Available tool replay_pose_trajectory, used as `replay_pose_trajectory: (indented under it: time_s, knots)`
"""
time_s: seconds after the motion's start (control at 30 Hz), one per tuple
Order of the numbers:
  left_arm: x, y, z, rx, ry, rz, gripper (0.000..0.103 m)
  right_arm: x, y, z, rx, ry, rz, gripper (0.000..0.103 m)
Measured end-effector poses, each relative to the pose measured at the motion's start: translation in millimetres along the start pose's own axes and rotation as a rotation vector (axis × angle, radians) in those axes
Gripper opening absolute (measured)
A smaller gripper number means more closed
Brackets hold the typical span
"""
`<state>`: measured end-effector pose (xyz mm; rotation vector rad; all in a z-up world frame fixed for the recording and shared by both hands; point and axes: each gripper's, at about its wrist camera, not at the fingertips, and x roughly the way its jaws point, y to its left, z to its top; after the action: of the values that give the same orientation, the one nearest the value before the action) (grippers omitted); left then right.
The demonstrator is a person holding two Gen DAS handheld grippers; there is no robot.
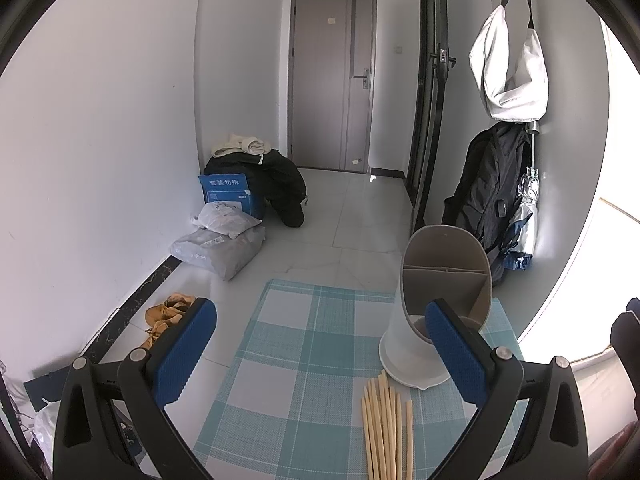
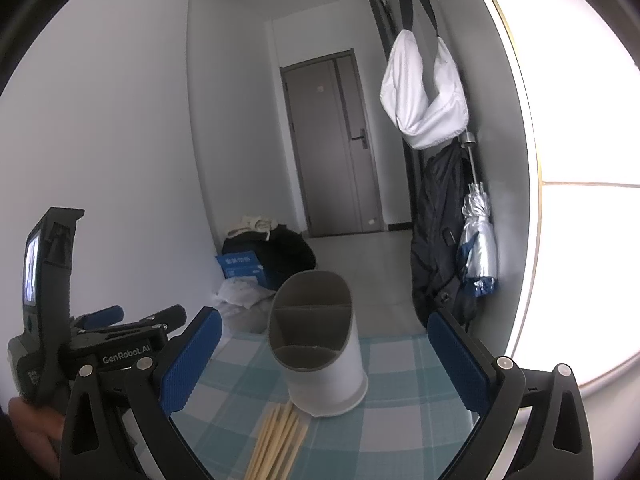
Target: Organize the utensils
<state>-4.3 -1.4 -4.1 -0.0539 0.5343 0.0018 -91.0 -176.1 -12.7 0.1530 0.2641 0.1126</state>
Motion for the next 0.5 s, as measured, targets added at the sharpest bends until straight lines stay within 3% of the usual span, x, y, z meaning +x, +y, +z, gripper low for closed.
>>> replay_pose_trajectory:
  time_s: [0.33, 0.5]
  knots:
    - [-0.1, 3.7, 0.1, -0.009, 0.006, -0.003, 0.102, 1.0, 2.1, -1.5, -0.006, 0.004, 0.003, 0.103]
    - [6.6, 6.6, -0.1, -0.012, 0.040, -0.013, 0.102, 11.1, 5.5, -7.6, -0.016, 0.055, -0.001, 0.103]
